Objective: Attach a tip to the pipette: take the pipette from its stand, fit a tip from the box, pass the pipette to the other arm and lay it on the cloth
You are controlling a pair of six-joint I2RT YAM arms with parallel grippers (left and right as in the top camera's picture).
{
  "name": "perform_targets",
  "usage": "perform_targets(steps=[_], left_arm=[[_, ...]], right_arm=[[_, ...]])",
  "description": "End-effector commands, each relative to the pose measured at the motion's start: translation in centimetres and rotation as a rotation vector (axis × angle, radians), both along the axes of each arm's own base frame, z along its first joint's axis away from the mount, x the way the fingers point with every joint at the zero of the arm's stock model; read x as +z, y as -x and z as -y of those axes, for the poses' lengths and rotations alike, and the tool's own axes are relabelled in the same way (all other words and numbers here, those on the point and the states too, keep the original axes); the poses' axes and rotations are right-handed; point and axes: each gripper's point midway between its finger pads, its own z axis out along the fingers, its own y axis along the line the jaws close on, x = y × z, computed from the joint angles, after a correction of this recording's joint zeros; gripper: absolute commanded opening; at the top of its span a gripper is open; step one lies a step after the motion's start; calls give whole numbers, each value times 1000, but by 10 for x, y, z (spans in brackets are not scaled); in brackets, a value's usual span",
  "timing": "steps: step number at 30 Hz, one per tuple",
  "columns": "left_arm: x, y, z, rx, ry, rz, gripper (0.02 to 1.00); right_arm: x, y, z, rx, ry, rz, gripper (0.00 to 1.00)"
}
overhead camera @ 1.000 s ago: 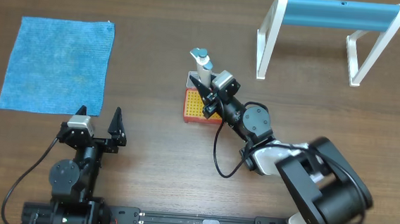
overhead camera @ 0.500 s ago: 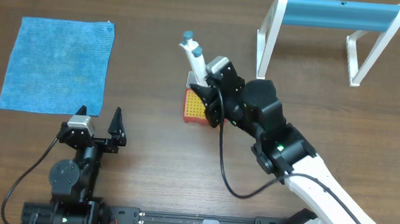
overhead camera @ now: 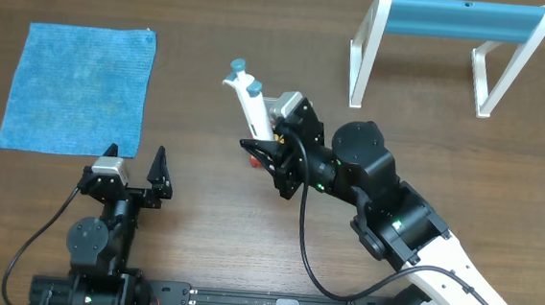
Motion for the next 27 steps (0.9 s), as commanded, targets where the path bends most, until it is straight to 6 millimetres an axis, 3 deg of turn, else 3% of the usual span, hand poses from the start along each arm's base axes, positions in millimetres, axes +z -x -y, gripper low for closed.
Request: perform_targets(steps=[1, 5, 8, 10, 13, 18, 23, 27], left_arm=[[-2, 0, -4, 21, -7, 0, 879], [5, 0, 3, -15, 32, 25, 877], [26, 6, 42, -234, 413, 46, 879], [30, 17, 70, -381, 822, -81, 879], [29, 28, 89, -468, 1095, -238, 882], [33, 24, 82, -416, 1226, -232, 879], [74, 25, 79, -505, 1238, -88, 879], [92, 27, 94, -607, 1209, -145, 875]], right_arm=[[32, 0, -1, -2, -109, 22, 77], [39, -1, -1, -2, -126, 45, 77], [35, -6, 0, -15, -119, 36, 77], [30, -9, 0, -22, -118, 15, 77], [26, -11, -2, -35, -134, -45, 75], [17, -13, -3, -70, -185, -214, 77], [6, -1, -6, -32, -183, -327, 77], [9, 11, -11, 40, -188, -344, 77]])
